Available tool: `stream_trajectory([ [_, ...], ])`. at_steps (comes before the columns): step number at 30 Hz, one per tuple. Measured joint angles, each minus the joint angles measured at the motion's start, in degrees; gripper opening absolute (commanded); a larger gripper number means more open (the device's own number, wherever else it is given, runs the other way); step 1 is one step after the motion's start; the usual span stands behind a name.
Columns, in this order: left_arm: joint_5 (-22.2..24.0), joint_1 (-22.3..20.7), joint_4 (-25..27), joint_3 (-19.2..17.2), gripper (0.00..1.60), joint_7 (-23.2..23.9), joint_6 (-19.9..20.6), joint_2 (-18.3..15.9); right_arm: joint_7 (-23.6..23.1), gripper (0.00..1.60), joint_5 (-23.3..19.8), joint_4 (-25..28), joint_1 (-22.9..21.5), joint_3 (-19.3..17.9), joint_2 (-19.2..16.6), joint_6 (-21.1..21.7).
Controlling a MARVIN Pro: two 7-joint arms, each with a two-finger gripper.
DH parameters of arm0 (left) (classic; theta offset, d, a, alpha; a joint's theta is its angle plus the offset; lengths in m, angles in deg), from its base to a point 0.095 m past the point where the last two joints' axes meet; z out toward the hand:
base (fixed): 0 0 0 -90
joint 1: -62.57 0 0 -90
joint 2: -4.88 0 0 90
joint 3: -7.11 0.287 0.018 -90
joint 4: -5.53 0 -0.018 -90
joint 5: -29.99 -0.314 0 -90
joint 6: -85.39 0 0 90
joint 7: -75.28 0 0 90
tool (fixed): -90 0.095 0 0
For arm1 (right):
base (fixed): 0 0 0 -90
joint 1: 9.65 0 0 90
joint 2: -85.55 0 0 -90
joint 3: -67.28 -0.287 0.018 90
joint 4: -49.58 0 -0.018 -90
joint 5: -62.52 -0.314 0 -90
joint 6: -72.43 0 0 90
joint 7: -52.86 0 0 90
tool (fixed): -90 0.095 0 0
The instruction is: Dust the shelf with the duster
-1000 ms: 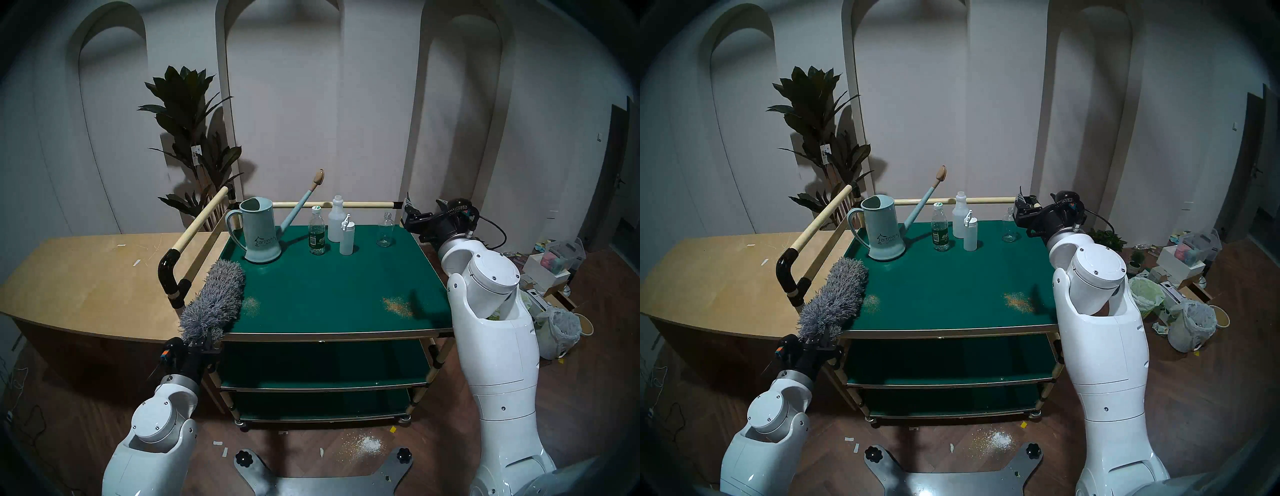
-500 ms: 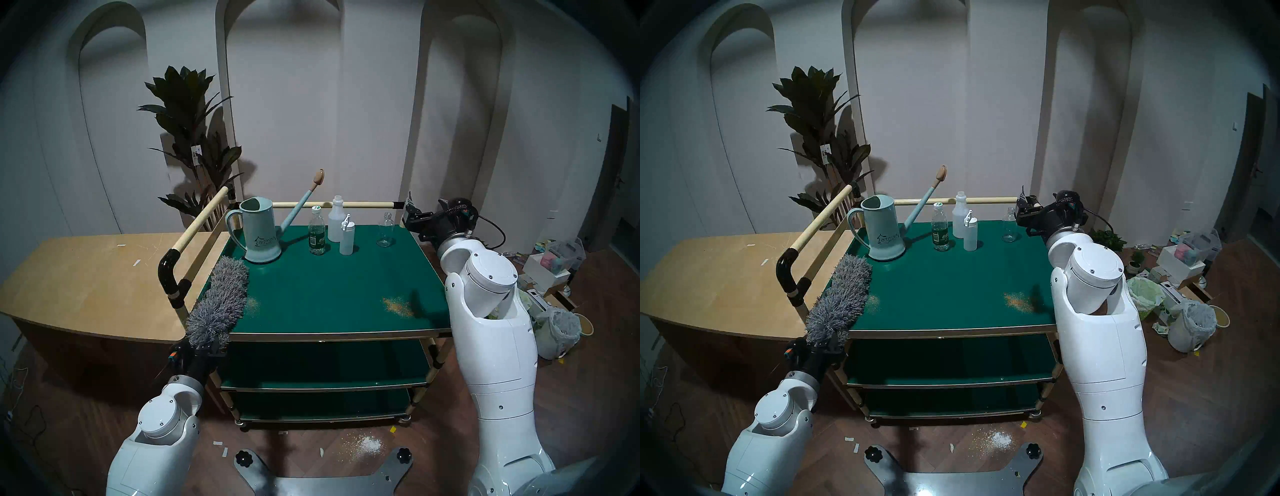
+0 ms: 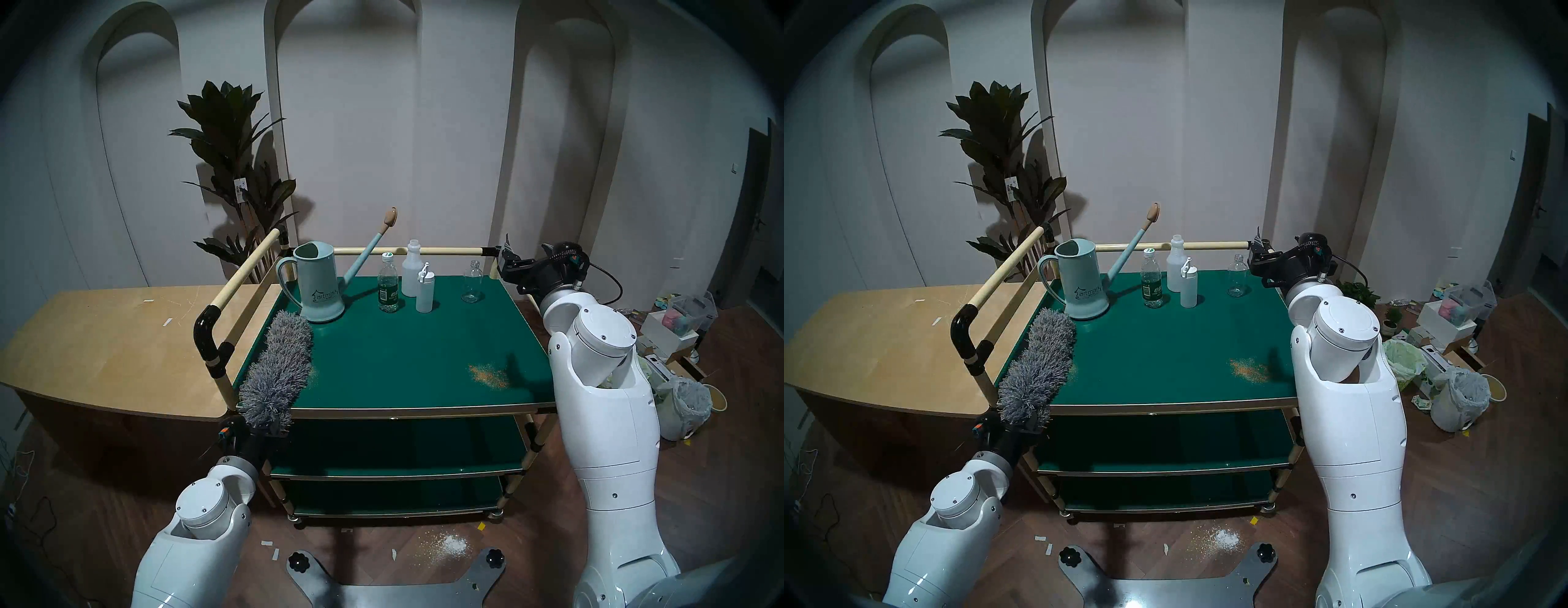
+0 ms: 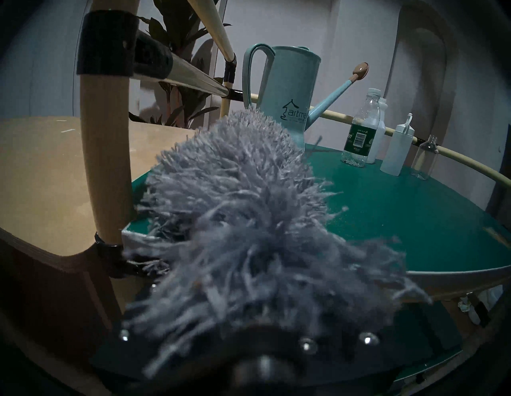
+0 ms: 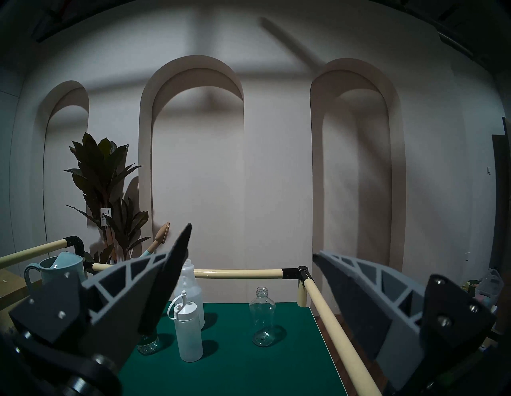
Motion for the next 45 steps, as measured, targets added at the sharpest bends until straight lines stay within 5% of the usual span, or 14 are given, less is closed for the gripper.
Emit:
stream_trajectory([
  [9, -0.53, -0.19, 1.15, 0.89, 0.0, -1.05, 2.14, -0.62, -0.75, 1.6, -0.68, -0.13, -0.14, -1.01, -0.7, 0.03],
  [34, 1.46, -2.68, 6.5, 6.41, 0.0, 4.01, 19.55, -5.13, -1.63, 1.6, -3.0, -1.21, 0.24, -5.09, -1.58, -0.1],
  [45, 4.49, -5.18, 14.02, 2.52, 0.0, 1.5, 24.62, -4.96, -1.93, 1.6, -3.43, -2.89, 0.16, -6.1, -2.06, -0.14],
])
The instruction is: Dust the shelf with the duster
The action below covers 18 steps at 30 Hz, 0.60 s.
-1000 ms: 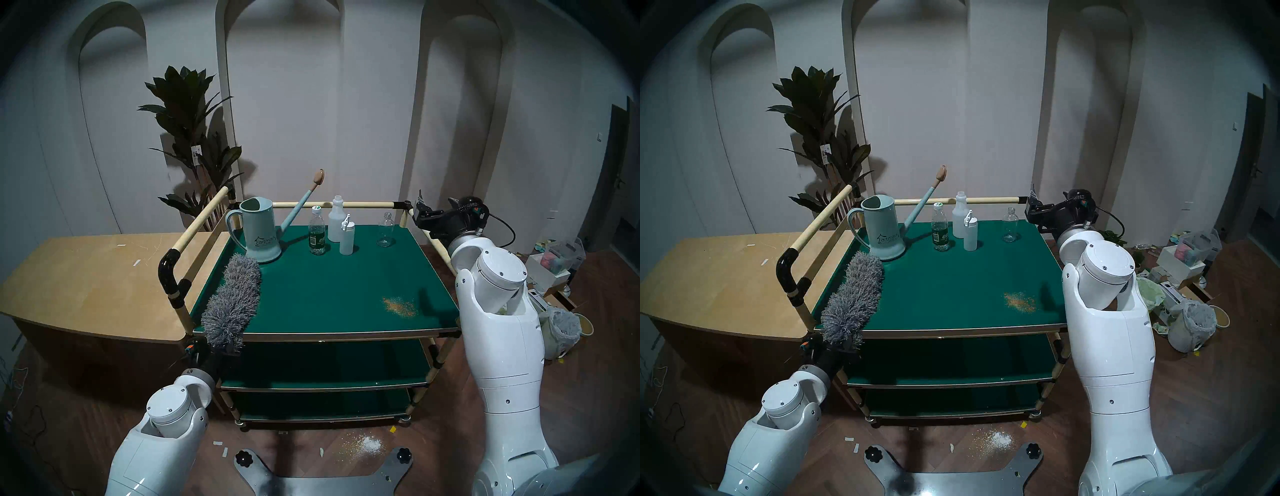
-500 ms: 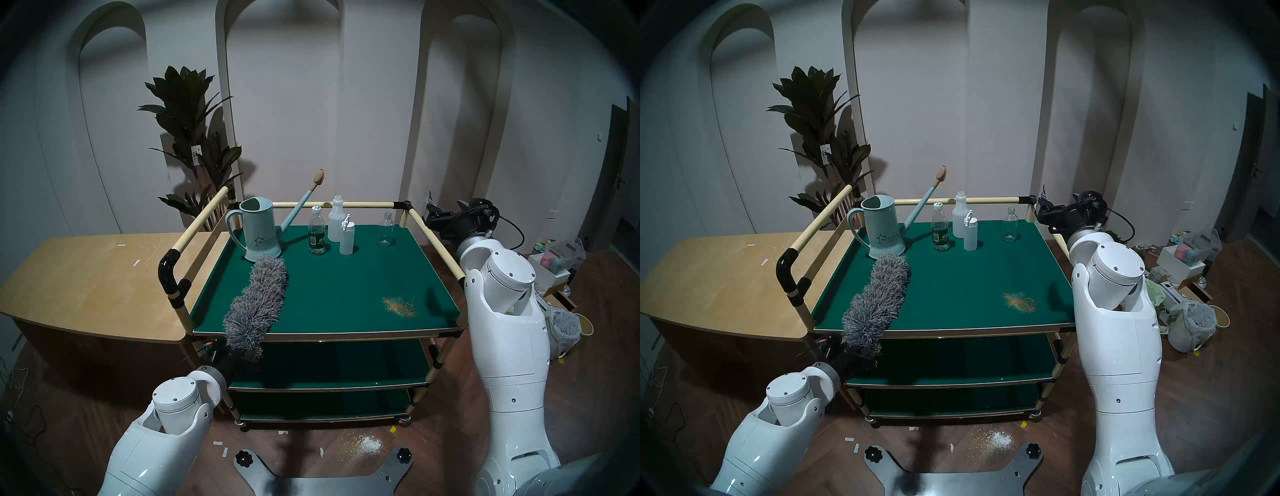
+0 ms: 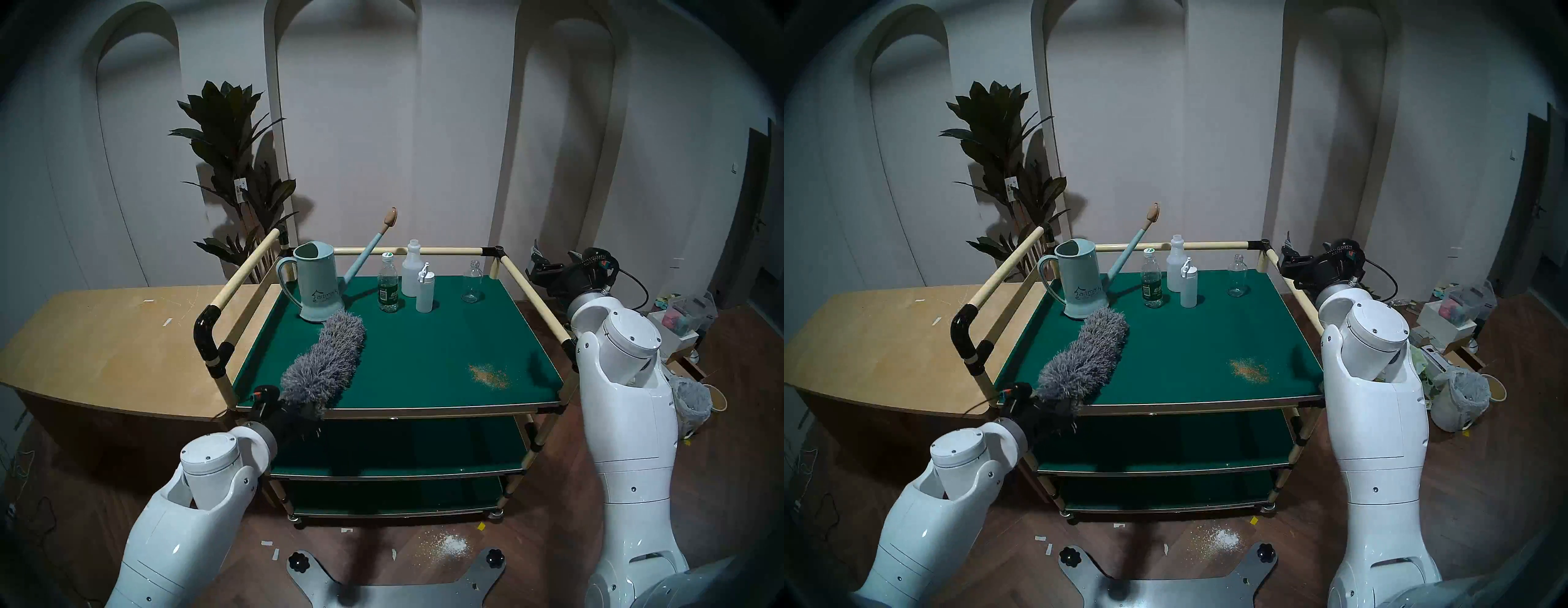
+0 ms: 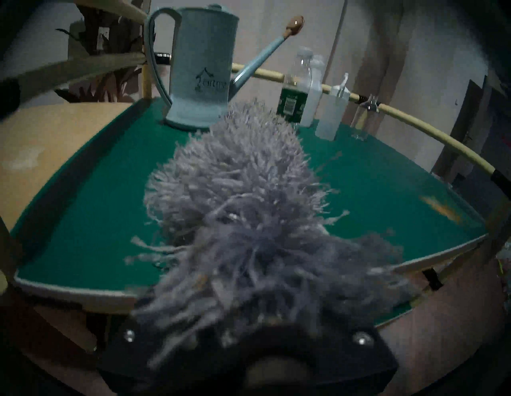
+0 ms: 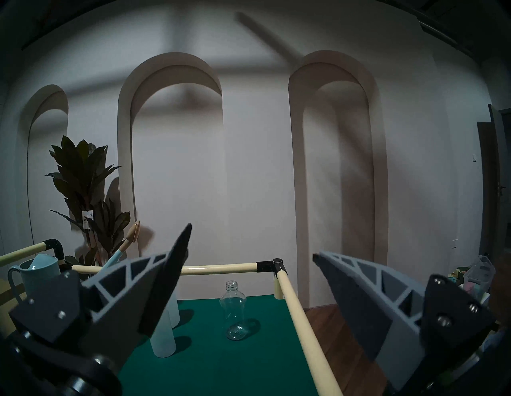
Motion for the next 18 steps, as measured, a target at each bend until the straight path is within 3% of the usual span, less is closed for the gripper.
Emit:
stream_trajectory([
  [7, 1.89, -0.1, 4.73, -2.54, 0.0, -2.81, 4.86, 0.16, -0.33, 1.6, -0.29, -0.97, -0.23, -0.02, -0.07, -0.11],
  [10, 2.93, 0.86, 6.54, -3.82, 0.0, -6.47, 9.46, 0.64, -0.48, 1.6, -0.37, -1.51, -0.54, 0.37, -0.07, -0.37],
  [18, 4.05, 1.32, 4.03, -3.09, 0.0, -8.67, 13.6, 1.42, -0.4, 1.6, -0.31, -1.84, -1.05, 1.39, -0.03, -0.69],
])
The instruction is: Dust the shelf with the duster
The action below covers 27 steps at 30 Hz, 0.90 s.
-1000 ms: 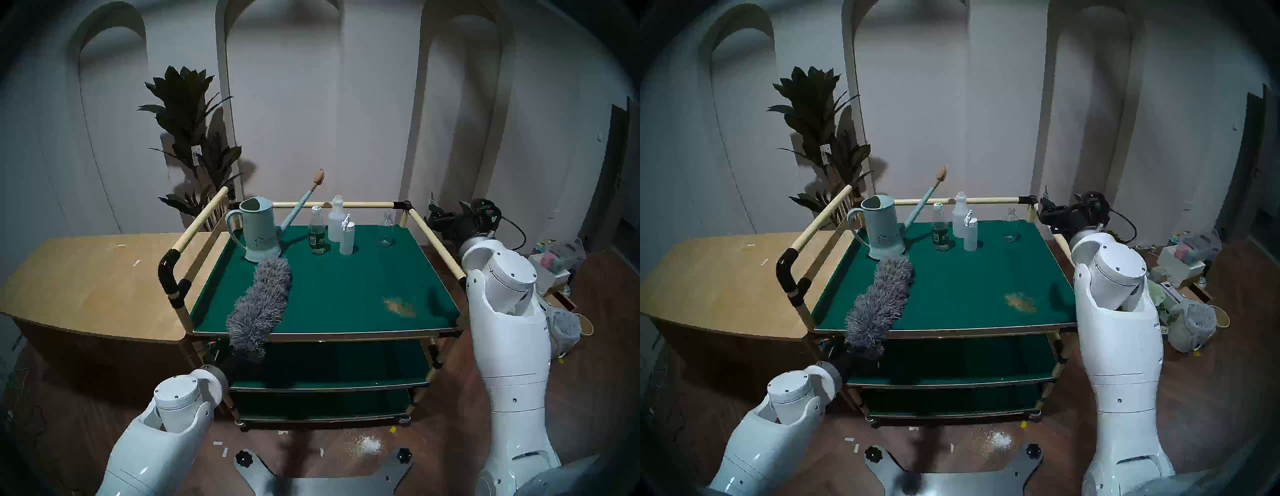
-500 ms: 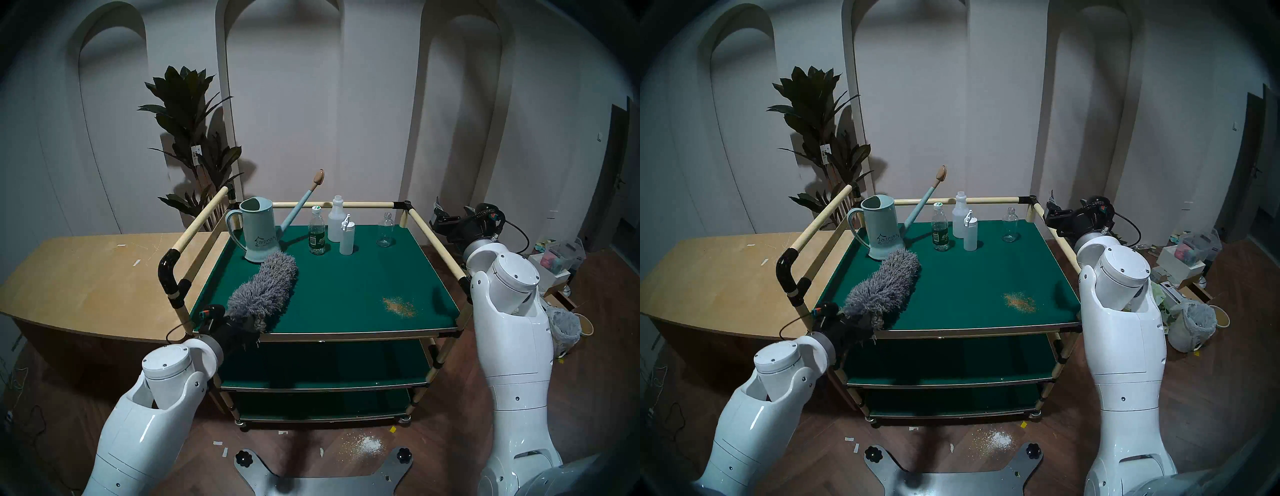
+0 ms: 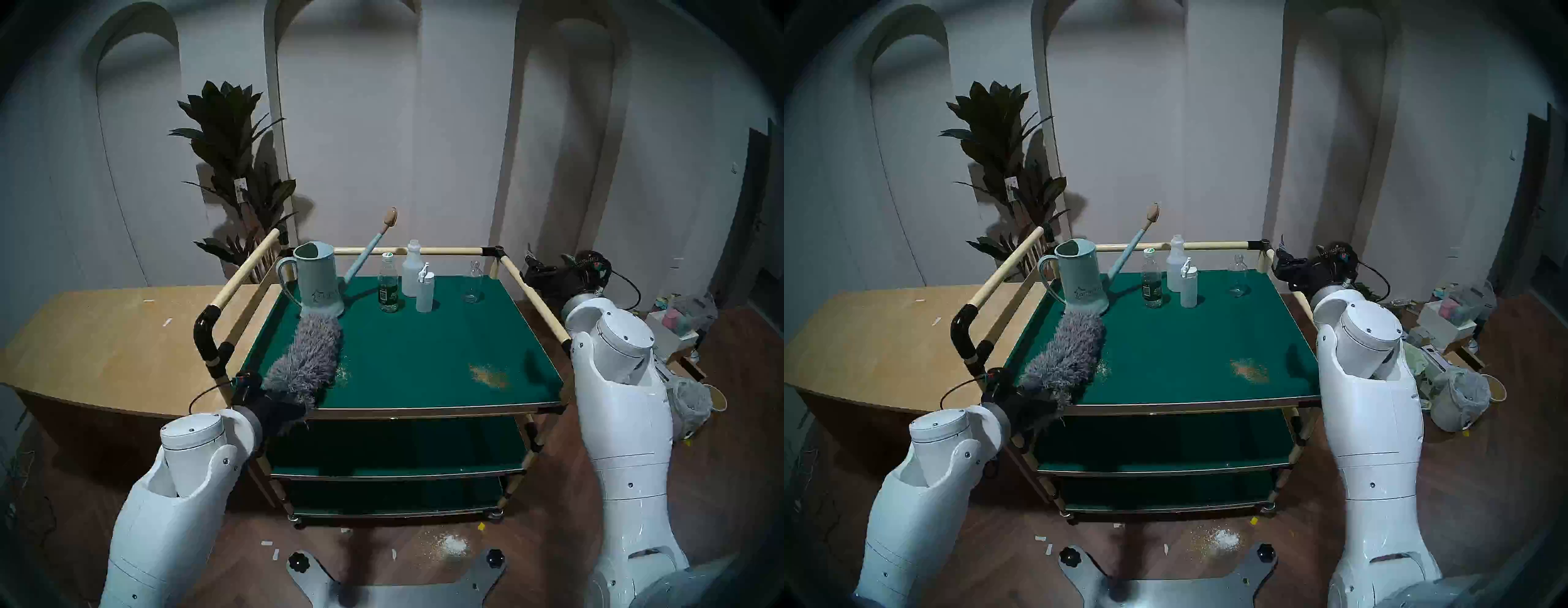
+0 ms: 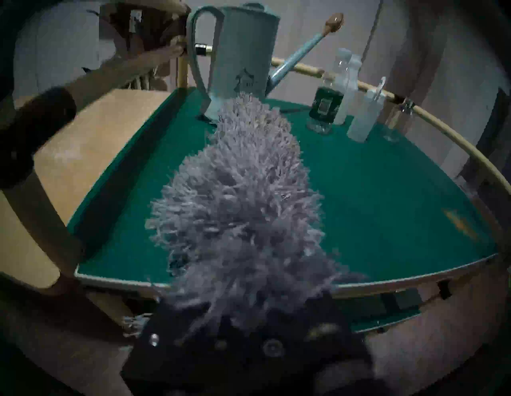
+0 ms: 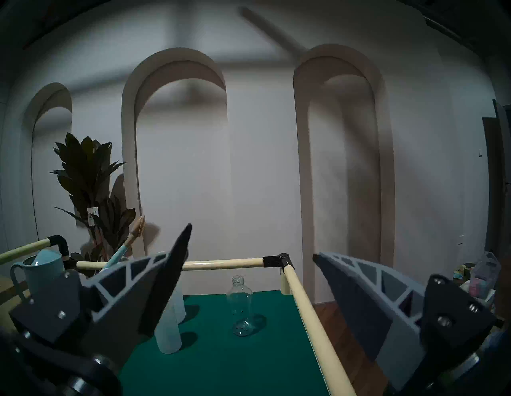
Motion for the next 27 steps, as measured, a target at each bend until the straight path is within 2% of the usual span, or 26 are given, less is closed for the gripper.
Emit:
stream_trajectory([
  [8, 1.47, -0.67, -1.08, 0.82, 0.0, 0.98, 1.97, -0.13, 1.38, 1.6, 0.93, 0.2, -0.11, 0.2, 0.0, -0.12],
  [27, 4.87, -4.24, -3.84, 4.28, 0.0, 7.24, 6.08, -2.69, 2.59, 1.6, 0.9, 2.12, 0.78, -1.68, -0.06, -0.13],
])
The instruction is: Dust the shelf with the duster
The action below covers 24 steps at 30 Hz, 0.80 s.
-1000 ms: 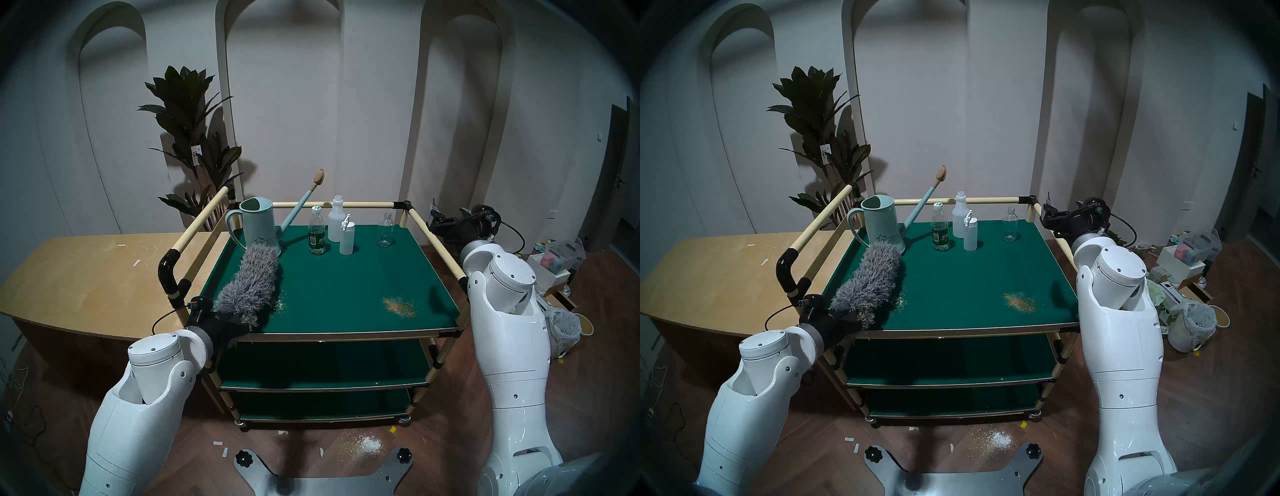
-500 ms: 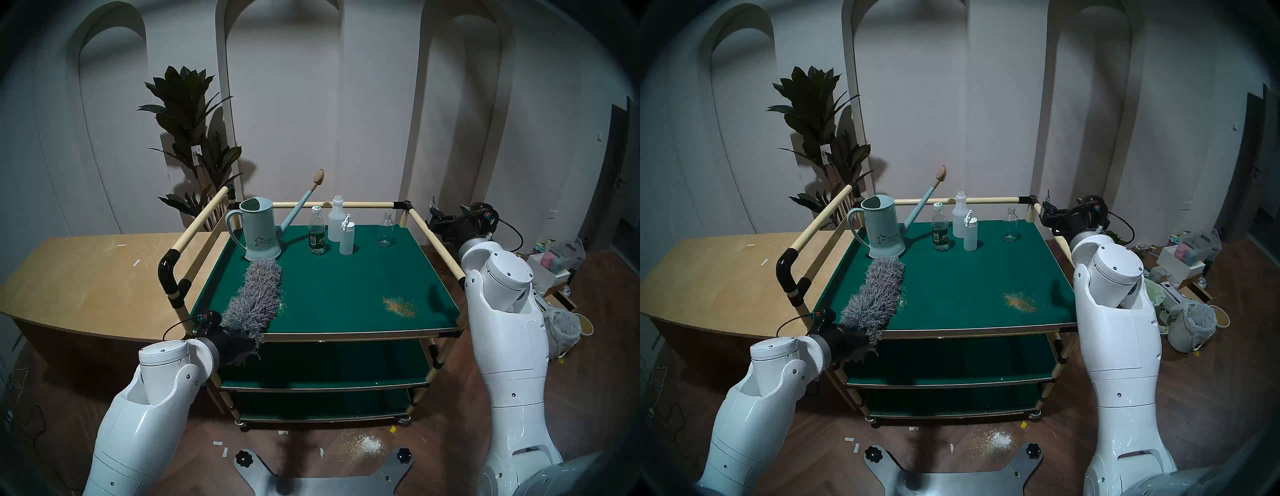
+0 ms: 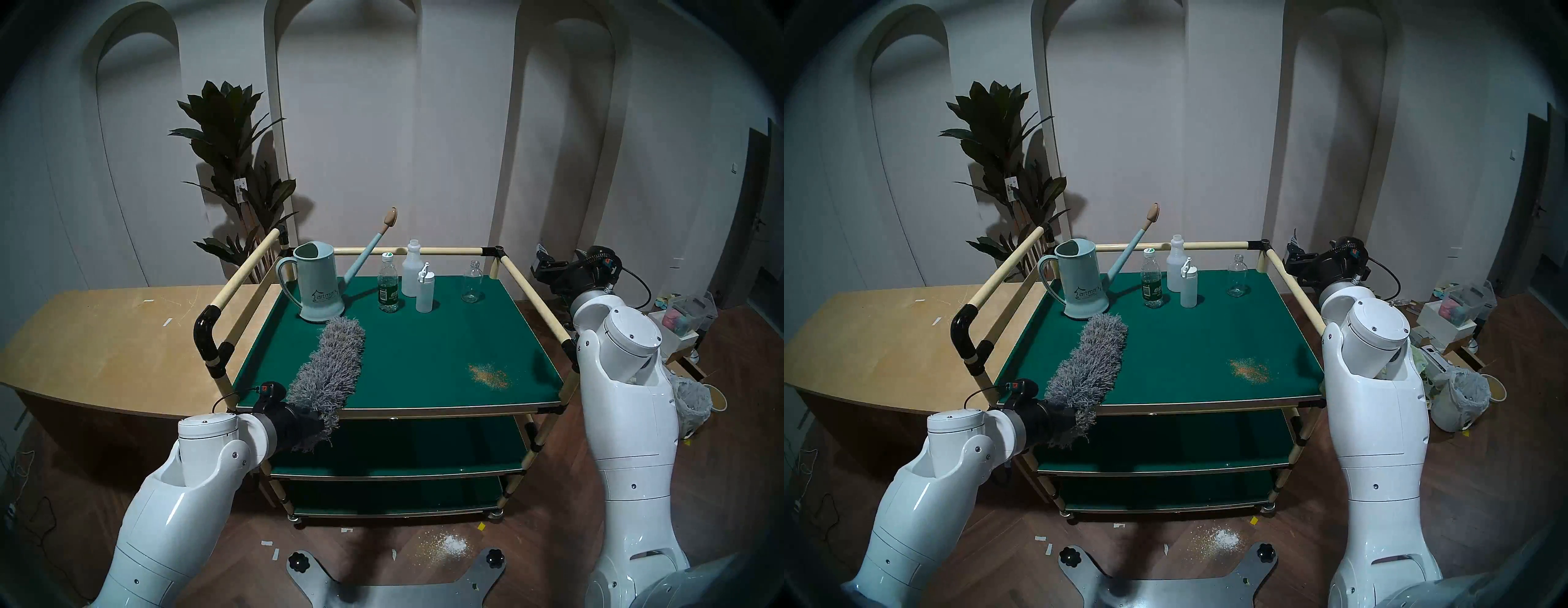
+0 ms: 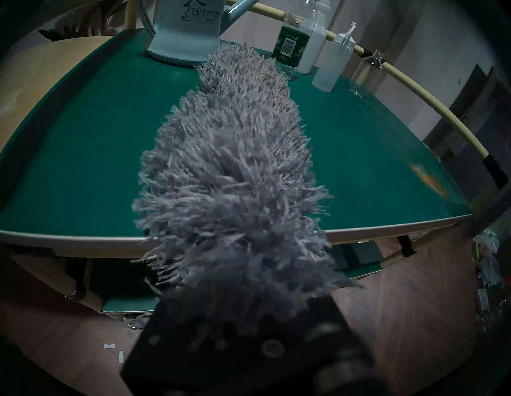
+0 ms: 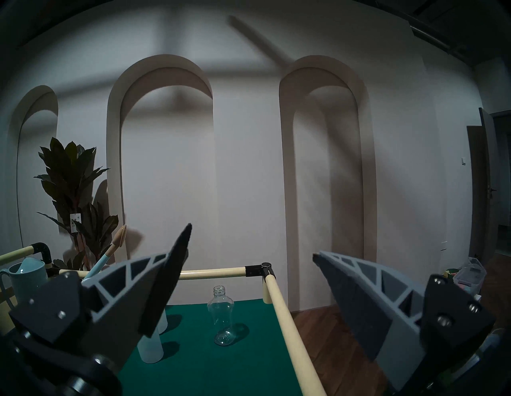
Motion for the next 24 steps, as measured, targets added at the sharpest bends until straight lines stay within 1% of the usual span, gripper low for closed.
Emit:
stream_trajectory([
  [8, 0.38, -1.93, -0.44, 2.3, 0.0, 1.38, 1.32, -0.5, -0.57, 1.6, -0.65, 0.37, 0.51, -0.65, -0.1, 0.0],
  [15, 0.37, -5.05, -3.04, 5.24, 0.0, 2.02, 2.4, -0.21, -1.19, 1.6, -1.31, 0.71, 0.76, -1.44, -0.27, 0.0],
  [24, -0.03, -8.34, -4.49, 8.71, 0.0, 3.43, 3.52, 0.21, -1.56, 1.6, -1.77, 0.74, 0.84, -2.49, -0.66, 0.0],
])
